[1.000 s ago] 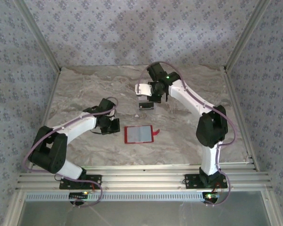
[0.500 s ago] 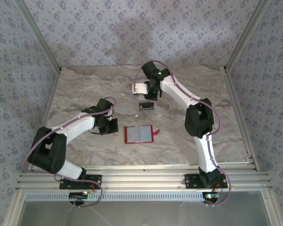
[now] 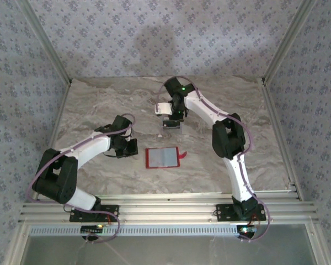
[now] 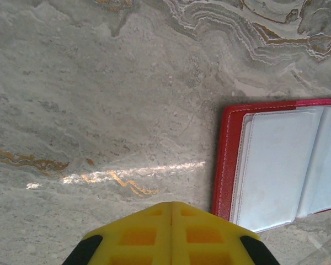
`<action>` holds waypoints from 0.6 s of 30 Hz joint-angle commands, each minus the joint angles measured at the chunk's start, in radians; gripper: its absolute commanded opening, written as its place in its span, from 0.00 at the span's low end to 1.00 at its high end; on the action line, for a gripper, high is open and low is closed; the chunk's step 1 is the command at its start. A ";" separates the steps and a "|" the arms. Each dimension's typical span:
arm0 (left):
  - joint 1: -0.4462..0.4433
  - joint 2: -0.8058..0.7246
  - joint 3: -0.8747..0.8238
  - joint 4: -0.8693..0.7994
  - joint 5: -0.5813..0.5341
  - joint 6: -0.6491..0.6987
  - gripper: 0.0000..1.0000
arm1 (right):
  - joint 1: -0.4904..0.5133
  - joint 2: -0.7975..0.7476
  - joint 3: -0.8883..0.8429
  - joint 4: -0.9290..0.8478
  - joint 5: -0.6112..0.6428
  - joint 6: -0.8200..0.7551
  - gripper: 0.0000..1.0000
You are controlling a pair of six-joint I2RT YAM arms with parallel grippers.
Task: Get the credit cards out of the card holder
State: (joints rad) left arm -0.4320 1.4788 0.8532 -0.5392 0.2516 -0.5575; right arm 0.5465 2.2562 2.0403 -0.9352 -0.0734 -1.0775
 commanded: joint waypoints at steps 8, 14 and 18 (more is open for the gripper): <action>0.004 -0.017 -0.005 -0.016 0.021 0.018 0.07 | 0.002 -0.077 -0.056 0.218 0.147 -0.049 0.26; 0.005 -0.024 -0.002 -0.011 0.029 0.019 0.07 | 0.008 -0.187 -0.149 0.304 0.167 -0.002 0.26; 0.004 -0.018 -0.004 0.007 0.048 0.016 0.07 | 0.017 -0.252 -0.185 0.323 0.148 0.126 0.27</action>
State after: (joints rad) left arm -0.4320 1.4788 0.8528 -0.5377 0.2718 -0.5575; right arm 0.5526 2.0777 1.8683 -0.6525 0.0685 -1.0363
